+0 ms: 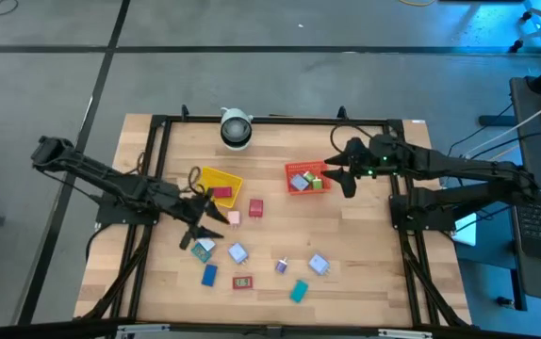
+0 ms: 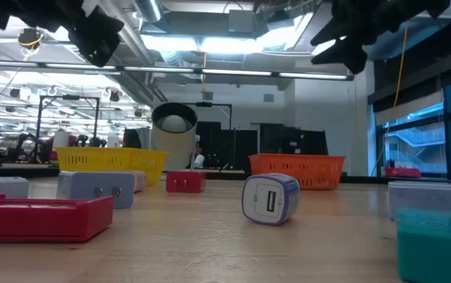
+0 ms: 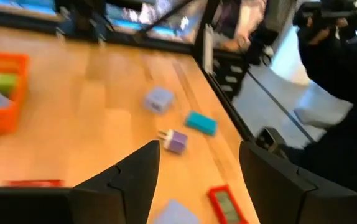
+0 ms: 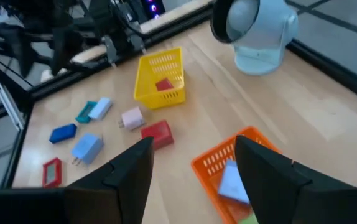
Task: Pick & Place Office items
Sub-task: Put the red digital timer into the yellow bin
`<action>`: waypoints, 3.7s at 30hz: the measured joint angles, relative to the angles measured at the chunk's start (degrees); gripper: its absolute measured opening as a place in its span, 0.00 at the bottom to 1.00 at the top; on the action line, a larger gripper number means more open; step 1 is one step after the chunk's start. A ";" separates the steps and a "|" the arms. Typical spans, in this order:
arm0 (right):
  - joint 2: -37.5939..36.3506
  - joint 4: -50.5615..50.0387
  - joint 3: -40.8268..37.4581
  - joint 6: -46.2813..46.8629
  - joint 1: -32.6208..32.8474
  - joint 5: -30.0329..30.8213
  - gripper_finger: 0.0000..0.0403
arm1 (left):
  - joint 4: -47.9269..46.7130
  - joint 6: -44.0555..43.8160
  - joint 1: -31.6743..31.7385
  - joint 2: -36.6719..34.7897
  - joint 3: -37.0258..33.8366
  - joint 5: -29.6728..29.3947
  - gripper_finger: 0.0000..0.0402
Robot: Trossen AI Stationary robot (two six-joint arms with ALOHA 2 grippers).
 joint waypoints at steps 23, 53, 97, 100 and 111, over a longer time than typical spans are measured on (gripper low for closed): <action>0.31 -0.06 -1.13 -0.24 6.46 1.05 0.55 | -32.59 -8.04 -13.01 41.19 35.28 -6.25 0.56; 0.31 -2.70 -1.13 1.05 9.26 3.54 0.55 | -32.85 -16.48 -15.10 53.75 43.62 -4.40 0.56; 0.33 -2.36 -1.11 0.87 11.08 0.46 0.55 | -37.02 -10.53 -16.26 58.73 47.28 -8.45 0.37; 0.33 -0.80 -1.11 1.06 11.40 -1.88 0.55 | -37.73 -10.53 -16.16 58.31 47.14 -9.59 0.38; 0.53 5.18 -1.09 -1.79 15.13 -11.21 0.55 | -37.69 -10.99 -15.79 57.99 47.16 -10.67 0.38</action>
